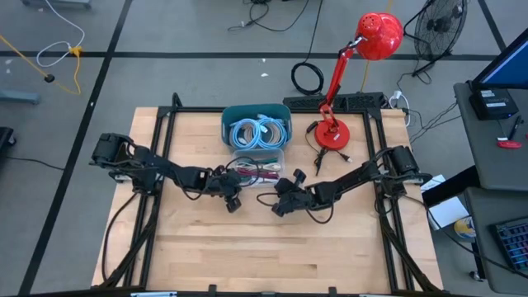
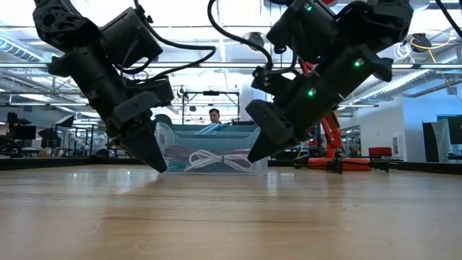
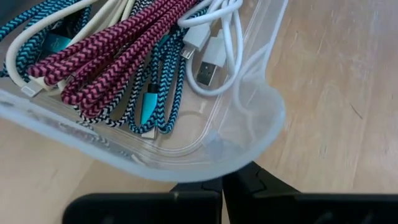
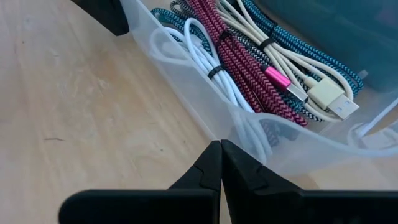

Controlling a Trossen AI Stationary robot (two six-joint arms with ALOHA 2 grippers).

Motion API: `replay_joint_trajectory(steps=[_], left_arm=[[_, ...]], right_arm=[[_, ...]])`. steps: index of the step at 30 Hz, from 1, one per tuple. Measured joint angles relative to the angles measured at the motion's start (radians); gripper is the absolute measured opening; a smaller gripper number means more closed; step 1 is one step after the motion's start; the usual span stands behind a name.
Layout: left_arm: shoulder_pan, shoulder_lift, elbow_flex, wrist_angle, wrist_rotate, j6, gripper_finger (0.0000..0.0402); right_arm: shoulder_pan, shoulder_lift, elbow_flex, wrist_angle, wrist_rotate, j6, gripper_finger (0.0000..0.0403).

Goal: Pick & Place USB Port
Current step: Adjust the bins, then return to Home Position

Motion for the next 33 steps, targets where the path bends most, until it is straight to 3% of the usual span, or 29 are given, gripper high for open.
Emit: replay_joint_trajectory(steps=[22,33], left_arm=[[0.045,0.000,0.000,-0.003,0.006,0.031,0.0000],[-0.054,-0.022,-0.001,-0.003,0.014,-0.018,0.0000]], right_arm=[[-0.013,0.001,0.000,0.034,0.022,-0.031,0.0000],[0.034,0.001,0.002,0.052,0.017,-0.022,0.0000]])
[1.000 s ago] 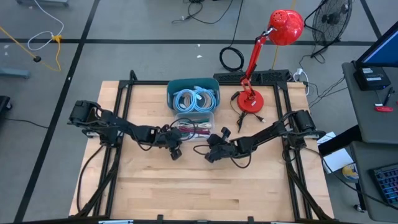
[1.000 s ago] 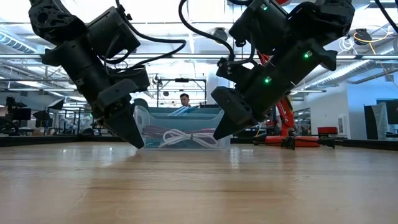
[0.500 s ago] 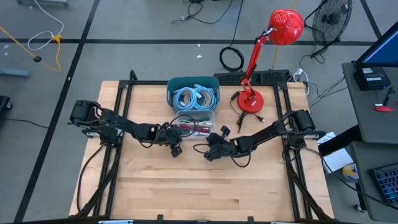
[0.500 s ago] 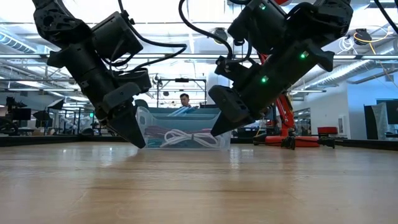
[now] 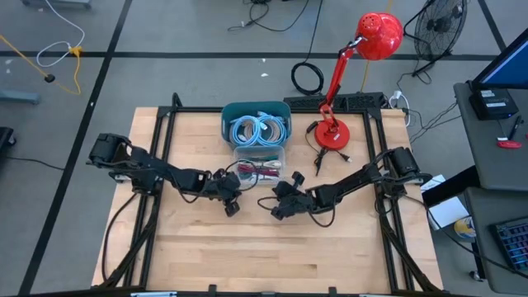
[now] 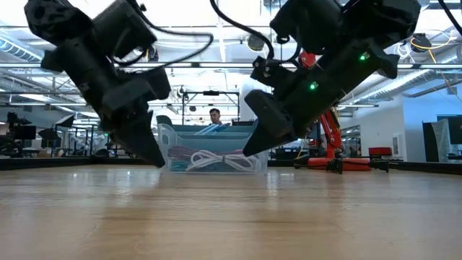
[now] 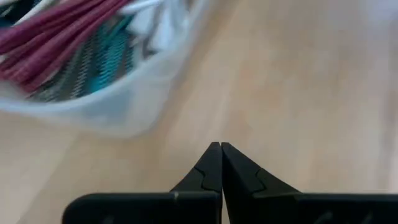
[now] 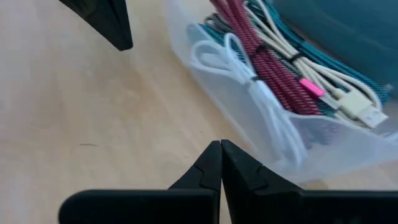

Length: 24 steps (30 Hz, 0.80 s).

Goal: Pick & Place USB Port
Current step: Return to Home Position

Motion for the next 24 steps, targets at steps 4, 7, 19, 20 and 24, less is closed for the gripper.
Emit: replay_joint_trajectory(steps=[4,7,19,20,24], left_arm=[[-0.067,-0.008,0.000,0.023,-0.005,-0.025,0.0000],[-0.123,-0.034,0.012,0.048,-0.009,-0.035,0.0000],[-0.324,-0.484,0.127,-0.122,-0.224,0.171,0.0000],[-0.335,-0.536,0.134,-0.140,-0.246,0.197,0.0000],[-0.357,-0.740,0.138,-0.212,-0.272,0.280,0.0000]], right_arm=[[0.031,0.000,0.016,-0.001,-0.002,0.003,0.0000],[0.056,0.000,0.043,-0.007,-0.036,-0.005,0.0000],[0.140,-0.140,0.269,-0.196,-0.125,-0.283,0.0000],[0.148,-0.179,0.268,-0.194,-0.111,-0.316,0.0000],[0.182,-0.343,0.267,-0.263,0.038,-0.423,0.0000]])
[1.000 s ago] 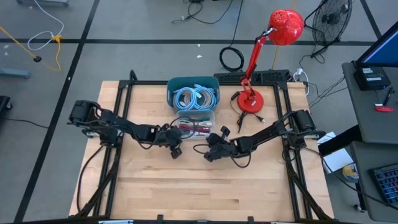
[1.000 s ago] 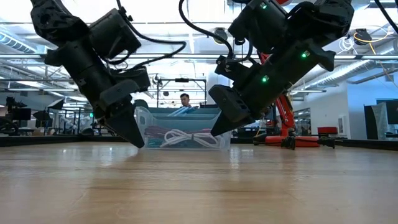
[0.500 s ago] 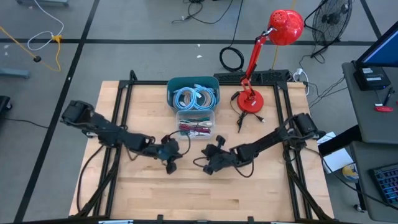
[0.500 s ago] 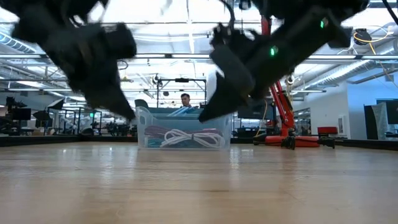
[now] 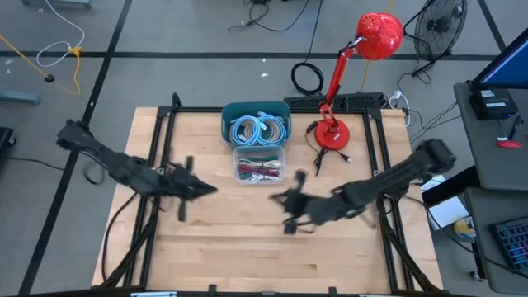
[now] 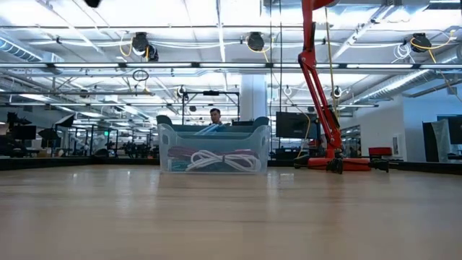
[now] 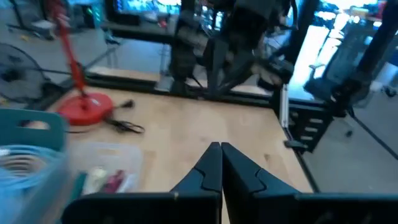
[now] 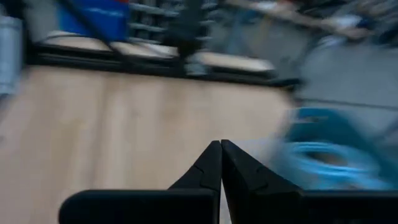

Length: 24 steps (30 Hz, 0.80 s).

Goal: Pick & Place USB Port
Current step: Return to Home Position

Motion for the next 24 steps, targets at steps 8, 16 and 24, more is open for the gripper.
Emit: replay_joint_trajectory(steps=[8,16,24], left_arm=[[-0.030,-0.207,-0.053,-0.160,-0.089,0.033,0.0000],[-0.051,-0.269,-0.306,0.056,-0.098,0.065,0.0000],[-0.050,-0.340,-0.626,0.523,-0.096,0.147,0.0000]], right_arm=[[0.091,-0.327,-0.212,-0.033,0.153,-0.045,0.0000],[0.198,-0.594,-0.699,0.341,0.174,-0.003,0.0000],[0.289,-0.695,-0.950,0.583,0.173,-0.005,0.0000]])
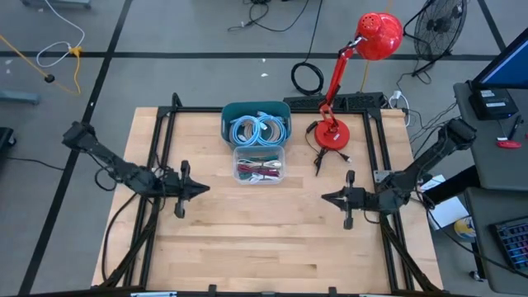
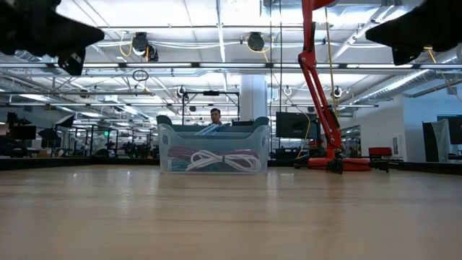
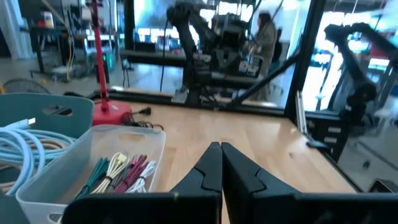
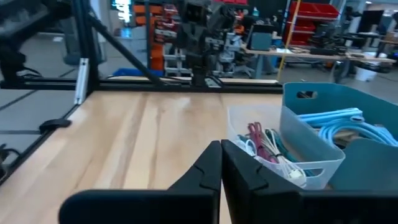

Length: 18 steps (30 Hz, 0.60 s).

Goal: Pick & Place USB Port
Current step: Return to Home Position

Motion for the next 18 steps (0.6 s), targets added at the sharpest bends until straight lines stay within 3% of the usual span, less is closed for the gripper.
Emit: replay_joint_trajectory(steps=[3,18], left_arm=[[0.000,-0.026,-0.086,0.128,0.000,0.022,0.0000],[0.000,-0.040,-0.088,0.095,-0.035,-0.086,0.0010]], right_arm=[[0.024,-0.034,-0.027,0.001,0.000,-0.014,0.0000],[0.048,-0.313,-0.247,-0.023,-0.002,-0.045,0.0000]])
